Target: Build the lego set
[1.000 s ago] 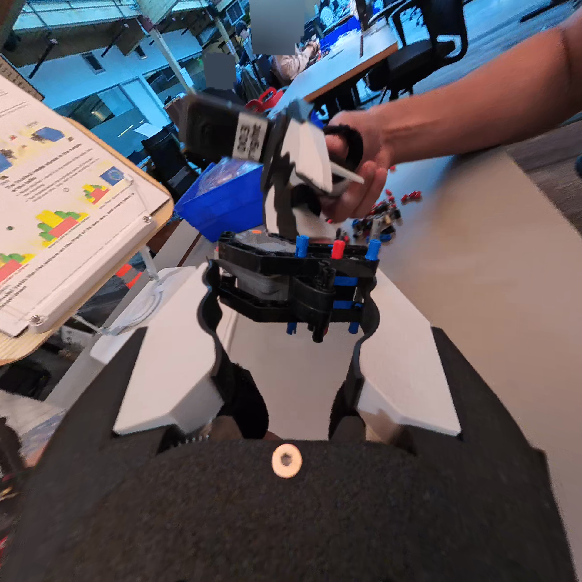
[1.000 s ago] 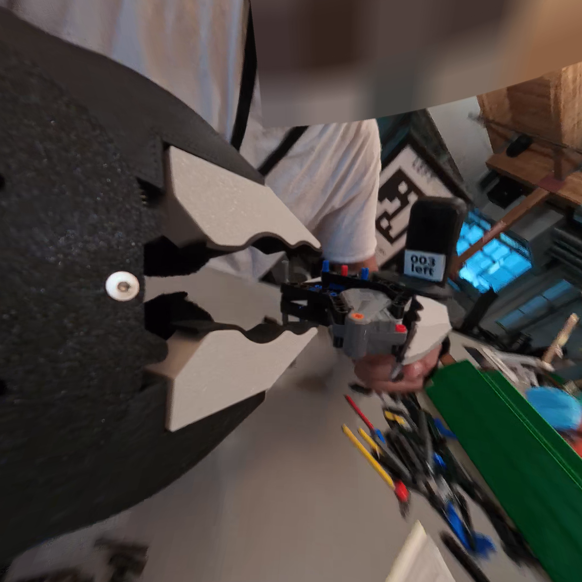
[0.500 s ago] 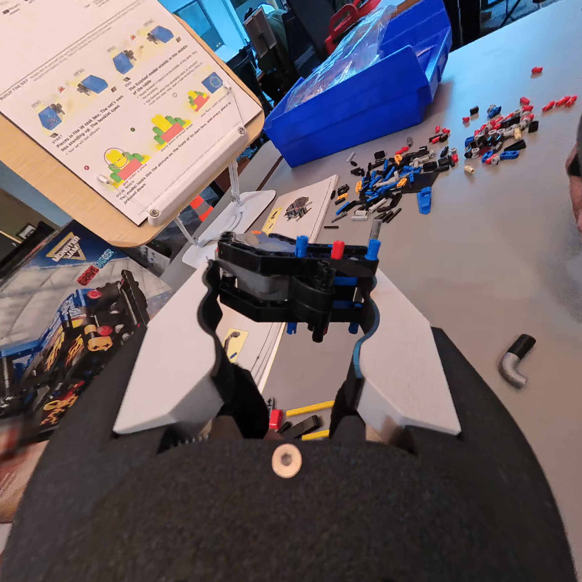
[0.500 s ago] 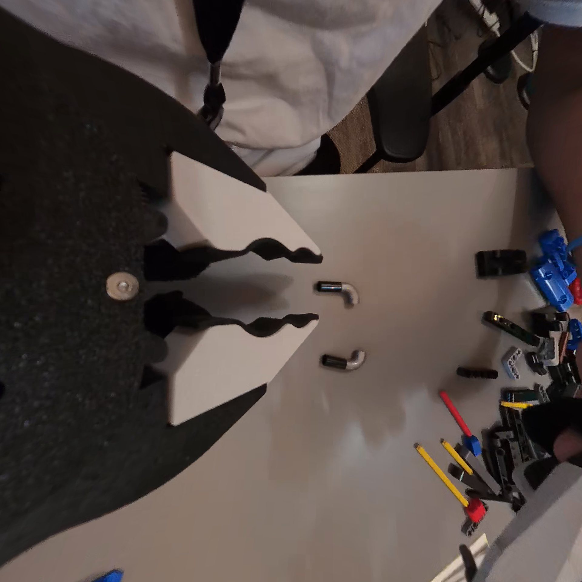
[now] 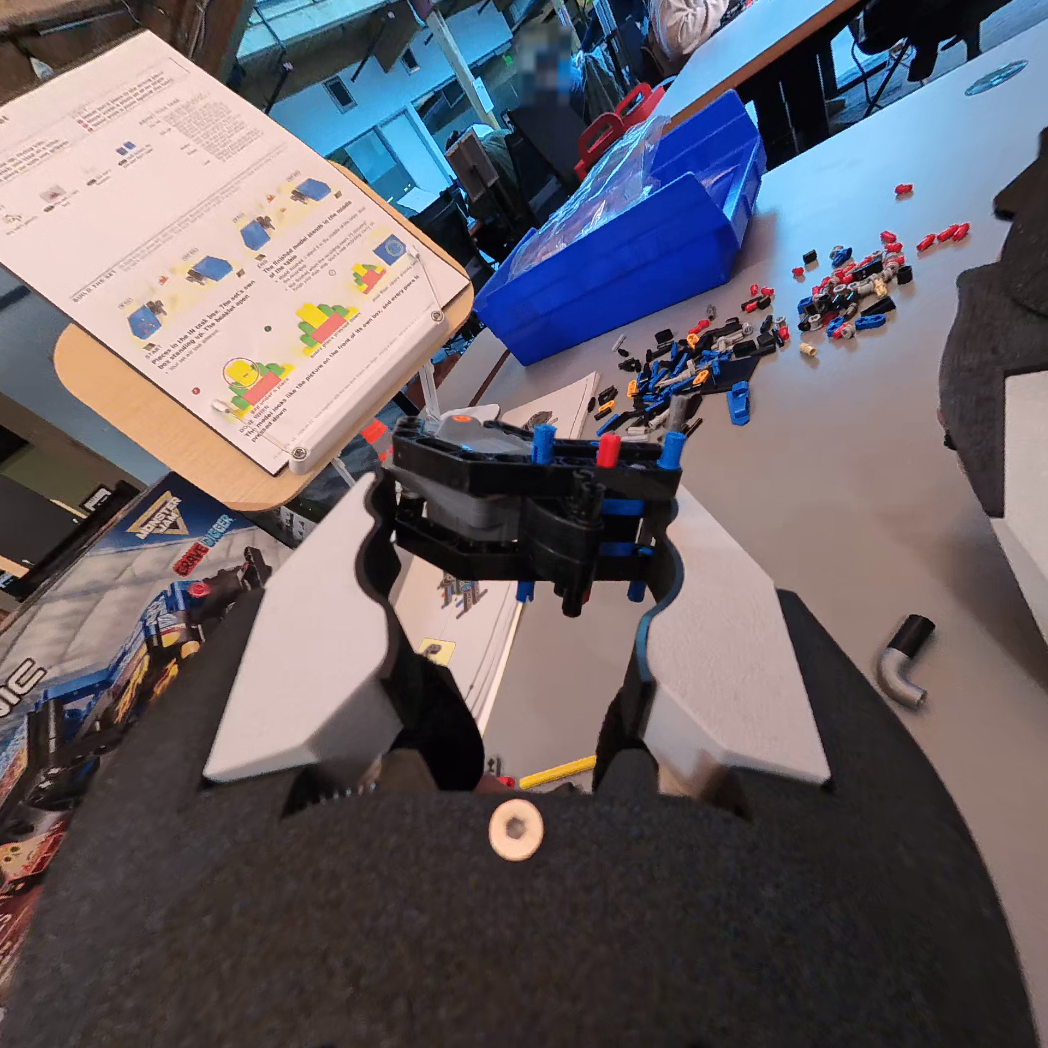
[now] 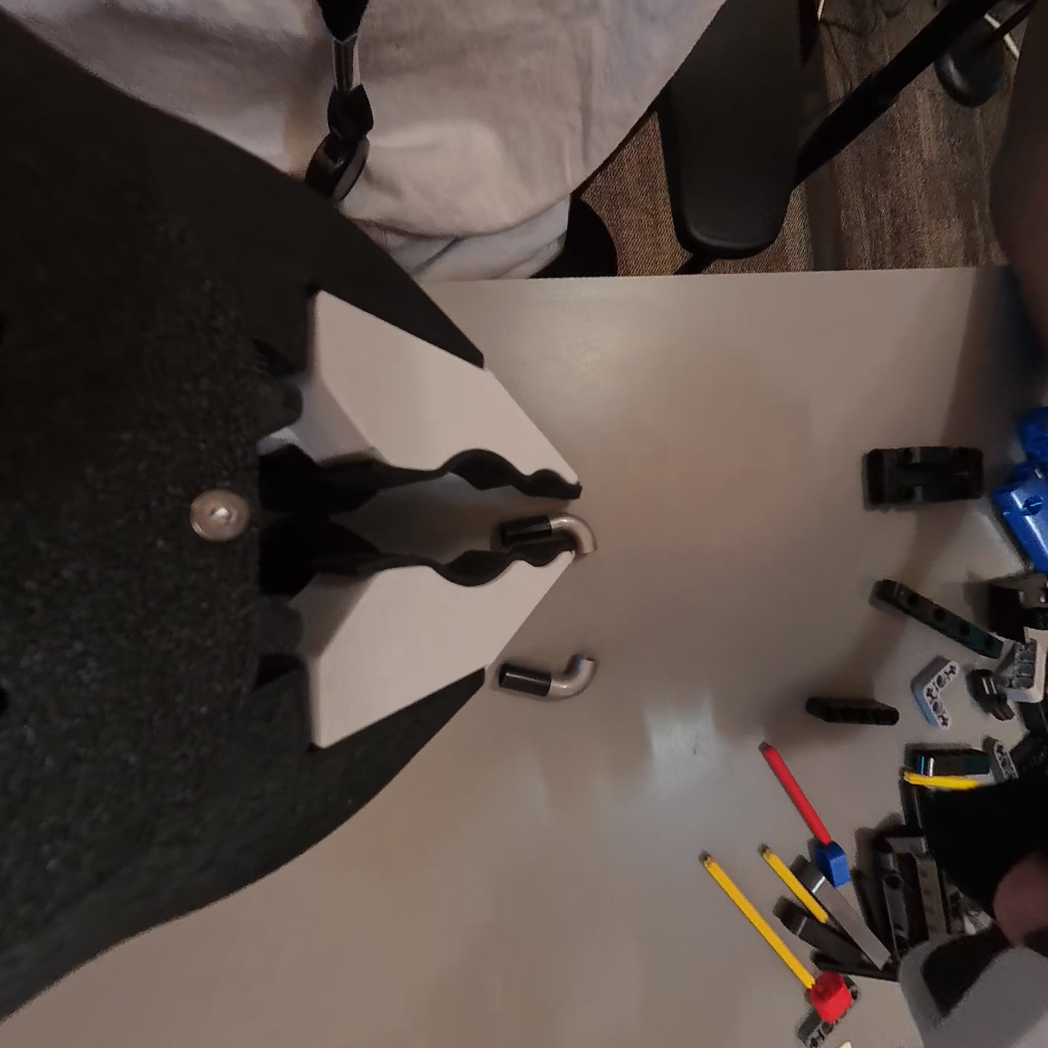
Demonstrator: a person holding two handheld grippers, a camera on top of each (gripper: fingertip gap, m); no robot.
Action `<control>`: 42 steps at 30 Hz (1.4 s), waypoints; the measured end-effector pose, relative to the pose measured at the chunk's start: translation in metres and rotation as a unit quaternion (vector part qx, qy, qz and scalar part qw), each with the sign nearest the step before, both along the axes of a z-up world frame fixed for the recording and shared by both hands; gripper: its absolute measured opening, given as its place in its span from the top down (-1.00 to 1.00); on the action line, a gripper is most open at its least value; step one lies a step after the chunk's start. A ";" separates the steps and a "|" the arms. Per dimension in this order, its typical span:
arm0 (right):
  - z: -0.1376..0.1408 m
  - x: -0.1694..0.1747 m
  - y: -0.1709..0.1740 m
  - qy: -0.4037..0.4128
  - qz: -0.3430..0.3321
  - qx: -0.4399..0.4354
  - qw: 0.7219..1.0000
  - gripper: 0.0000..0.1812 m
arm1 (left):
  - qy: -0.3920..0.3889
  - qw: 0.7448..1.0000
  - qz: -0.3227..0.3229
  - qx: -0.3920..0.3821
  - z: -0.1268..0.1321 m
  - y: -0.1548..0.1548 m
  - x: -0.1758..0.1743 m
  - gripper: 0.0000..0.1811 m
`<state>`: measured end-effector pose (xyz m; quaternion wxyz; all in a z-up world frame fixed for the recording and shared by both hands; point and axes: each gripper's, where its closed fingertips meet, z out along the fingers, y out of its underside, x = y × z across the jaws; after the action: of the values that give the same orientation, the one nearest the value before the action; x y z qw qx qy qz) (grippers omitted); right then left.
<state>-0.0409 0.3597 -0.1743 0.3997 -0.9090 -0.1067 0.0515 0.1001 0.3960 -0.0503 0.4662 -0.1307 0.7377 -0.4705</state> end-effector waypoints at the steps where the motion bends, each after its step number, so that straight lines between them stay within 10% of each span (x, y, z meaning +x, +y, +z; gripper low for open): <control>1: 0.000 -0.001 -0.001 0.000 0.003 0.000 1.000 0.91 | -0.003 1.000 0.000 0.000 0.000 0.000 0.000 0.03; 14: 0.034 0.012 -0.011 0.136 0.003 0.052 0.989 0.93 | -0.033 0.998 0.003 0.061 -0.010 -0.005 -0.001 0.03; 26: 0.110 0.055 -0.025 0.402 -0.007 0.199 0.894 0.93 | -0.048 0.998 -0.017 0.045 -0.022 -0.024 -0.003 0.03; 42: 0.000 0.069 -0.063 0.058 -0.136 -0.079 0.986 0.87 | -0.022 0.999 0.012 0.022 -0.018 -0.008 0.008 0.03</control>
<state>0.0277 0.2968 -0.1744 0.3351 -0.9393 0.0459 0.0574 0.1078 0.3879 -0.0683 0.4908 -0.1186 0.7355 -0.4517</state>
